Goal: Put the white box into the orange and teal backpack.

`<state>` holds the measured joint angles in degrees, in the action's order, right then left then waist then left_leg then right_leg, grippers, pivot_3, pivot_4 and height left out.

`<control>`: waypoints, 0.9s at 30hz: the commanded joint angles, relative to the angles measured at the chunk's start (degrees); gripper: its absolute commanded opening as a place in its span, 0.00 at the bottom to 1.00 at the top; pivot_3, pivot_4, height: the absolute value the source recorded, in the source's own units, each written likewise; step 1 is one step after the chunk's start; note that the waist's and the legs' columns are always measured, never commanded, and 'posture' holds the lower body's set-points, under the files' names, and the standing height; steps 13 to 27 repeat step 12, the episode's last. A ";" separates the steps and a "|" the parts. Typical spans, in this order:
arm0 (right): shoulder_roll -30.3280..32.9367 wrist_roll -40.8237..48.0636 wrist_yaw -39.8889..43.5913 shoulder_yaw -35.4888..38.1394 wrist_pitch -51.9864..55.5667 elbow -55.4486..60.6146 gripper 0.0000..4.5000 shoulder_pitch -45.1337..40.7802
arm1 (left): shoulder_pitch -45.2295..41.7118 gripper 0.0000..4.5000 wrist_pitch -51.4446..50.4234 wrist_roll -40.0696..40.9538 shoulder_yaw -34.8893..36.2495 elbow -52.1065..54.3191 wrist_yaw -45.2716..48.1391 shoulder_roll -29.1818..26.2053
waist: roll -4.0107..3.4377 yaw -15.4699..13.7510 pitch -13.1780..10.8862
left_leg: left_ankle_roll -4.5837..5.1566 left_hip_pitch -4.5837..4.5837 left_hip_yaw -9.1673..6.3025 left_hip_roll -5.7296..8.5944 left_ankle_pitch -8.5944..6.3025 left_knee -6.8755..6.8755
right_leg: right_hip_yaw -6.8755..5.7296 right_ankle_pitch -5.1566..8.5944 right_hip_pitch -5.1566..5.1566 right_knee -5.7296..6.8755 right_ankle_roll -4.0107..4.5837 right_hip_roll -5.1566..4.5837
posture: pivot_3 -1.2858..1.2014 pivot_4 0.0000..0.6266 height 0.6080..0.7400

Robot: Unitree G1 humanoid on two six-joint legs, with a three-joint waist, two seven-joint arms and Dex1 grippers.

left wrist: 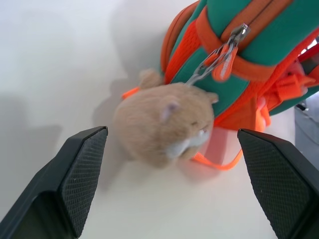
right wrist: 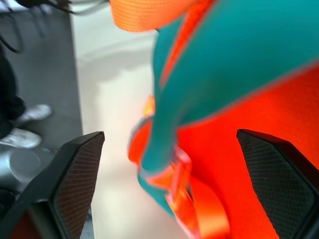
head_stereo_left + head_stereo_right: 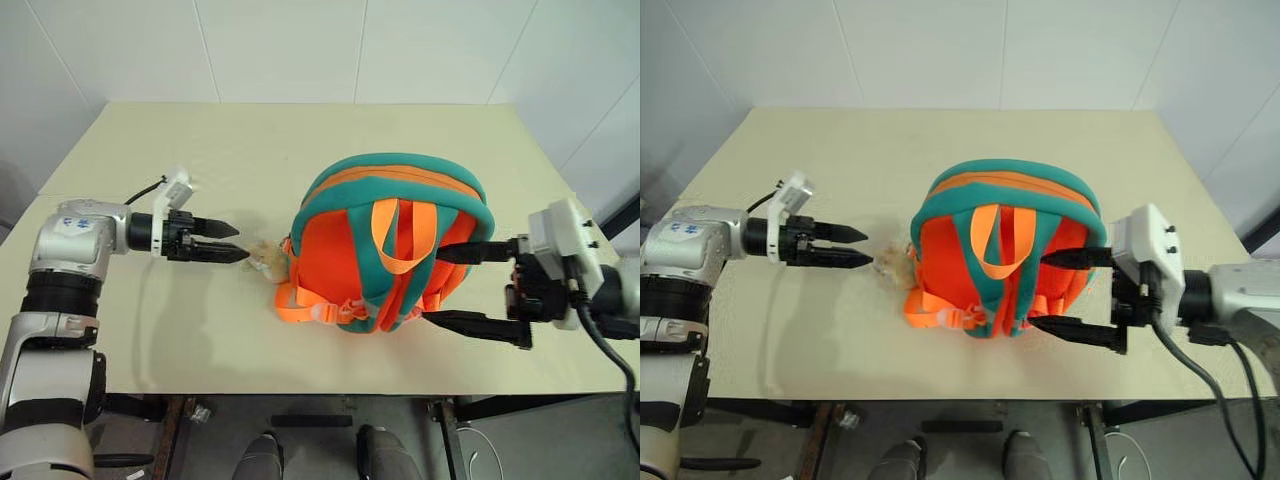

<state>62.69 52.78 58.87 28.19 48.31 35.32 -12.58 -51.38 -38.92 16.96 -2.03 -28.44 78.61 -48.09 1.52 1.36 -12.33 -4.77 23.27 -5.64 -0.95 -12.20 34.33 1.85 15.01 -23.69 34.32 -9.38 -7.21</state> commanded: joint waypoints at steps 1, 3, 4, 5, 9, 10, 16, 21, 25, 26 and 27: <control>4.51 -2.78 4.41 11.20 1.86 0.63 1.00 5.94 | 0.43 0.99 3.06 1.65 3.70 0.87 0.99 -2.27 | 0.02 -0.11 0.01 | 0.01 -0.01 0.00 0.00 0.00 0.00 | 0.00 0.00 0.01 -0.01 0.00 0.01 | 0.52 0.24 1.00; 5.16 -8.53 6.96 18.50 1.02 -1.83 1.00 11.97 | -0.01 0.99 8.35 3.53 7.98 -4.22 1.55 -1.75 | 0.02 -0.57 0.01 | 0.01 0.00 0.00 0.00 0.00 0.02 | -0.01 0.00 0.04 -0.05 0.01 0.01 | 0.52 0.24 1.00; 4.70 -9.99 7.28 20.84 0.33 -3.09 1.00 13.70 | -0.33 0.99 10.93 4.28 9.40 -6.24 2.18 -1.23 | 0.06 -0.79 0.03 | 0.02 0.00 0.02 0.00 -0.01 0.03 | -0.01 0.00 0.05 -0.12 0.01 0.01 | 0.52 0.24 1.00; 3.78 -10.48 6.98 22.43 -0.14 -4.02 1.00 14.57 | -0.78 0.99 13.55 5.09 10.87 -8.20 2.86 -0.53 | 0.05 -0.87 0.04 | 0.03 0.00 0.03 0.00 -0.02 0.05 | -0.01 0.00 0.06 -0.16 0.01 0.01 | 0.52 0.24 1.00; -1.67 -11.89 5.71 22.54 -6.97 -9.72 1.00 14.21 | -1.04 0.99 20.25 8.89 15.19 -11.08 7.54 2.20 | 0.09 -1.12 0.06 | 0.07 -0.04 0.22 -0.04 -0.02 0.14 | -0.03 -0.11 0.20 -0.51 0.18 -0.04 | 0.52 0.24 1.00; -2.16 -12.27 5.33 21.67 -8.10 -10.73 1.00 13.70 | -0.79 0.99 20.89 9.01 15.27 -11.10 8.20 2.43 | 0.09 -1.12 0.06 | 0.07 -0.02 0.25 -0.04 -0.02 0.20 | -0.02 -0.15 0.22 -0.55 0.24 -0.04 | 0.52 0.24 1.00; -3.38 -11.93 3.69 19.96 -9.46 -11.98 1.00 12.00 | 0.58 0.99 20.86 10.08 15.87 -9.88 9.25 2.44 | 0.09 -1.05 0.06 | 0.07 0.01 0.28 -0.04 -0.02 0.30 | -0.01 -0.19 0.24 -0.60 0.32 -0.04 | 0.52 0.24 1.00; -3.38 -11.93 3.69 19.96 -9.46 -11.98 1.00 12.00 | 0.58 0.99 20.86 10.08 15.87 -9.88 9.25 2.44 | 0.09 -1.05 0.06 | 0.07 0.01 0.28 -0.04 -0.02 0.30 | -0.01 -0.19 0.24 -0.60 0.32 -0.04 | 0.52 0.24 1.00; -3.38 -11.93 3.69 19.96 -9.46 -11.98 1.00 12.00 | 0.58 0.99 20.86 10.08 15.87 -9.88 9.25 2.44 | 0.09 -1.05 0.06 | 0.07 0.01 0.28 -0.04 -0.02 0.30 | -0.01 -0.19 0.24 -0.60 0.32 -0.04 | 0.52 0.24 1.00; -3.38 -11.93 3.69 19.96 -9.46 -11.98 1.00 12.00 | 0.58 0.99 20.86 10.08 15.87 -9.88 9.25 2.44 | 0.09 -1.05 0.06 | 0.07 0.01 0.28 -0.04 -0.02 0.30 | -0.01 -0.19 0.24 -0.60 0.32 -0.04 | 0.52 0.24 1.00; -3.38 -11.93 3.69 19.96 -9.46 -11.98 1.00 12.00 | 0.58 0.99 20.86 10.08 15.87 -9.88 9.25 2.44 | 0.09 -1.05 0.06 | 0.07 0.01 0.28 -0.04 -0.02 0.30 | -0.01 -0.19 0.24 -0.60 0.32 -0.04 | 0.52 0.24 1.00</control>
